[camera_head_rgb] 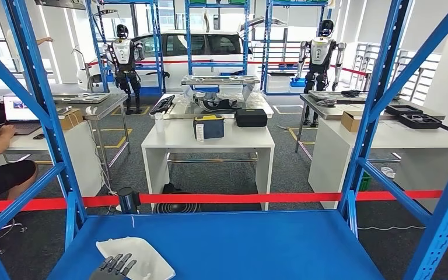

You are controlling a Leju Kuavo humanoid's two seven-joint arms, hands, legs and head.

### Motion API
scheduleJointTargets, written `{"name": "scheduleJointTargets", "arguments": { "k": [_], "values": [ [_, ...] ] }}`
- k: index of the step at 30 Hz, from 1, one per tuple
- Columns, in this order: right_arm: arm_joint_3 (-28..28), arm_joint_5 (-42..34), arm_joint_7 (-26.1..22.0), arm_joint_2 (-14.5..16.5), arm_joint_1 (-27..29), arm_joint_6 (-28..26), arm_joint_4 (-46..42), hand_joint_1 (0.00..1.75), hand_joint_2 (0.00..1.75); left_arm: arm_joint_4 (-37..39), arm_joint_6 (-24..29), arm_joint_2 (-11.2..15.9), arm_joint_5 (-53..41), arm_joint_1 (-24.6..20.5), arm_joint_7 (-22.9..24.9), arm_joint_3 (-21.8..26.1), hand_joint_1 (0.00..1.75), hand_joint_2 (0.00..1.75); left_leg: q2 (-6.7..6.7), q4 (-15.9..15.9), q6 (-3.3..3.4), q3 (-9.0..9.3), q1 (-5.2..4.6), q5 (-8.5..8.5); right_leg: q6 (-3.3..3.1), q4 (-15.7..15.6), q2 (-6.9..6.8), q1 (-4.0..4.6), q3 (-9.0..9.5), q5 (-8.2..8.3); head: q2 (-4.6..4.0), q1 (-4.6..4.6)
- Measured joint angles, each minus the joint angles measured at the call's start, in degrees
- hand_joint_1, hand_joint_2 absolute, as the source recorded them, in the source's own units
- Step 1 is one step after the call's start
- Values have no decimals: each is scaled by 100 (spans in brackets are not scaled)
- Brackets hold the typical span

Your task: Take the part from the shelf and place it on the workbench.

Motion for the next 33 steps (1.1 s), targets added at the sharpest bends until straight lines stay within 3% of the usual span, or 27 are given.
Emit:
{"name": "scheduleJointTargets", "arguments": {
  "k": [5,9,16,18,21,22,23,24,26,28,29,30,33],
  "values": [
    [-2,37,-40,0,-2,-4,0,0,175,-88,733,-98,127,106,-363,197,0,0,-3,7,5,-7,-10,-4,9,-4,-1,-9,0,6,0,0],
    [-1,61,-66,1,-9,-3,1,0,175,-139,820,-163,109,117,-477,279,0,0,-3,14,23,-12,-36,-17,25,-6,-1,-26,0,5,0,0],
    [-2,56,-72,2,-5,-3,1,0,175,-191,851,-221,93,127,-504,309,0,0,-2,-29,160,26,-68,-70,140,46,-3,-82,17,40,0,3],
    [-2,53,-73,2,-8,-4,2,0,175,-201,851,-239,89,123,-492,311,0,0,-1,-72,214,95,-46,-76,138,319,2,-78,-105,-99,0,5],
    [-2,51,-66,2,-4,-4,2,0,175,-205,850,-257,81,134,-462,314,0,0,-1,-76,245,117,-53,-84,120,1284,10,-45,-642,-577,0,11],
    [-3,50,-64,2,5,-4,2,0,175,-204,848,-262,69,151,-457,314,0,0,-5,-69,245,115,-59,-90,116,1539,11,-37,-803,-657,0,11],
    [-3,50,-63,2,12,-4,2,0,175,-203,844,-267,57,168,-450,314,0,0,-11,-57,240,116,-63,-97,106,1611,11,-31,-879,-630,0,11],
    [-4,50,-63,2,18,-6,2,0,175,-203,839,-271,44,182,-438,314,0,0,-17,-41,228,118,-65,-108,90,1468,11,-27,-851,-490,0,12],
    [-6,50,-67,-1,17,-9,2,0,175,-203,819,-276,33,190,-401,316,0,0,-24,2,187,123,-64,-137,39,734,11,-22,-567,-66,0,10],
    [-7,50,-69,-2,10,-12,2,0,175,-199,795,-276,32,188,-361,322,0,0,-27,35,121,108,-68,-155,-16,240,12,8,-387,77,0,9],
    [-7,50,-69,-2,13,-11,2,0,175,-196,787,-276,31,192,-349,327,0,0,-28,51,84,91,-72,-158,-44,180,14,19,-370,79,0,8],
    [-7,50,-68,-1,18,-11,2,0,175,-193,784,-276,30,195,-340,331,0,0,-28,55,96,83,-77,-163,-53,162,14,27,-366,95,0,9],
    [-9,50,-66,2,26,-11,2,0,175,-191,783,-280,25,200,-339,337,0,0,-22,35,196,101,-85,-166,-61,150,24,31,-350,182,0,8]
  ]
}}
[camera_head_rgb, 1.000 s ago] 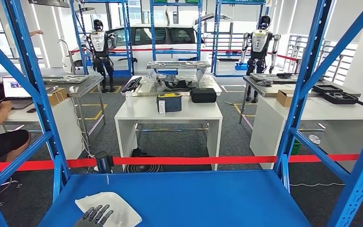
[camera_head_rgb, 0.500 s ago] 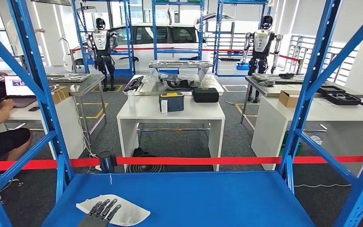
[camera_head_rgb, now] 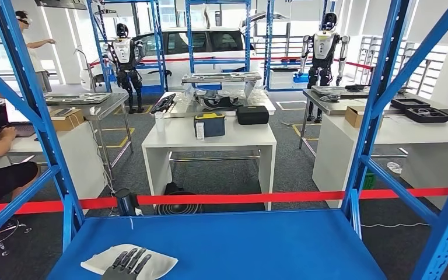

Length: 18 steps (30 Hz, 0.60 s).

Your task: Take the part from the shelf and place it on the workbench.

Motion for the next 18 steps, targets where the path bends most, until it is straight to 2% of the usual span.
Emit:
{"name": "scheduleJointTargets", "arguments": {
  "k": [4,9,13,18],
  "values": [
    [0,0,-3,0,-8,0,0,0,175,0,0,-1,-2,-11,1,8,0,0,9,-53,-33,32,2,16,-42,1,11,10,2,-13,0,0],
    [-1,0,-1,1,-9,0,0,0,175,0,0,-1,-2,-11,1,9,0,0,8,-88,-181,46,13,23,-65,4,8,13,2,-24,0,1],
    [-2,0,0,1,-8,0,0,0,175,2,-26,-1,0,-11,61,14,0,175,9,-88,-211,46,19,17,-68,5,8,11,4,-26,0,1],
    [-18,-20,9,1,-7,-9,0,0,175,32,-151,-1,-114,-21,341,17,0,175,9,-78,-208,43,17,15,-65,0,8,-1,11,-24,0,1]
  ]
}}
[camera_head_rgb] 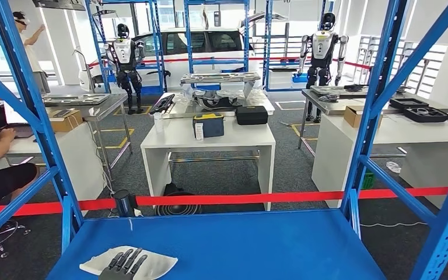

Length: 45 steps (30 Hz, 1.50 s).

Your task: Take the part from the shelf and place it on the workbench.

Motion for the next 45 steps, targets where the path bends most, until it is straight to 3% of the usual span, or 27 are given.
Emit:
{"name": "scheduleJointTargets", "arguments": {
  "k": [11,24,25,29,32,45],
  "values": [
    [-19,-5,0,0,2,-56,0,0,175,154,-458,-1,-577,-212,1313,-9,0,175,-1,12,4,-4,-7,-2,11,-8,0,-9,8,7,0,0],
    [-19,76,8,0,-3,-67,0,0,175,290,-463,-4,-940,-417,1842,-30,0,175,-1,13,5,-4,-7,-3,12,-9,0,-10,8,7,0,0],
    [-19,79,7,0,-5,-67,0,0,175,298,-465,-7,-958,-427,1875,-35,7,175,-1,13,5,-4,-7,-3,12,-9,0,-10,8,7,0,0],
    [-19,100,-2,0,-6,-56,0,0,175,334,-571,-30,-1047,-452,1980,-66,162,175,-1,13,7,-4,-7,-5,12,-9,0,-10,8,7,0,0],
    [-19,130,-8,0,-5,-47,0,0,175,358,-618,-37,-1088,-452,2027,-88,175,175,-1,13,7,-4,-7,-5,12,-9,0,-10,8,7,0,0],
    [-19,133,-6,2,-29,-41,0,0,175,381,-427,-88,-1181,-363,1941,-111,175,175,-2,13,8,-5,-8,-5,12,-9,0,-10,8,7,0,0]
  ]
}}
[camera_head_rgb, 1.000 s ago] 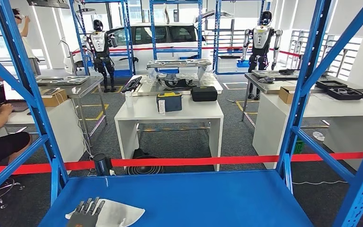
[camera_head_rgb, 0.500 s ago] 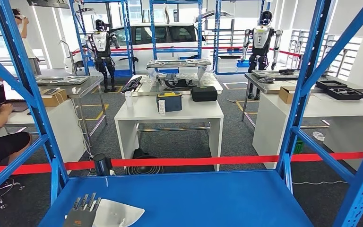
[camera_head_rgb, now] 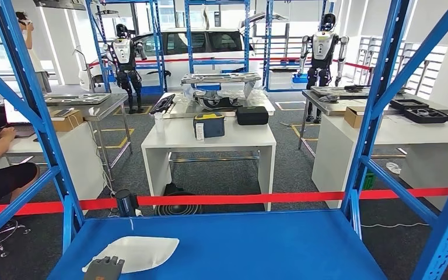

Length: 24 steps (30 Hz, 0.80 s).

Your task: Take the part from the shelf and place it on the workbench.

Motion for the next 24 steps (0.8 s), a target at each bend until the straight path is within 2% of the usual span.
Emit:
{"name": "scheduleJointTargets", "arguments": {
  "k": [24],
  "values": [
    [-2,9,-1,0,-41,32,0,0,175,3,106,-15,-34,31,-63,0,175,175,0,0,1,-1,0,0,0,0,0,0,0,0,0,0]
  ]
}}
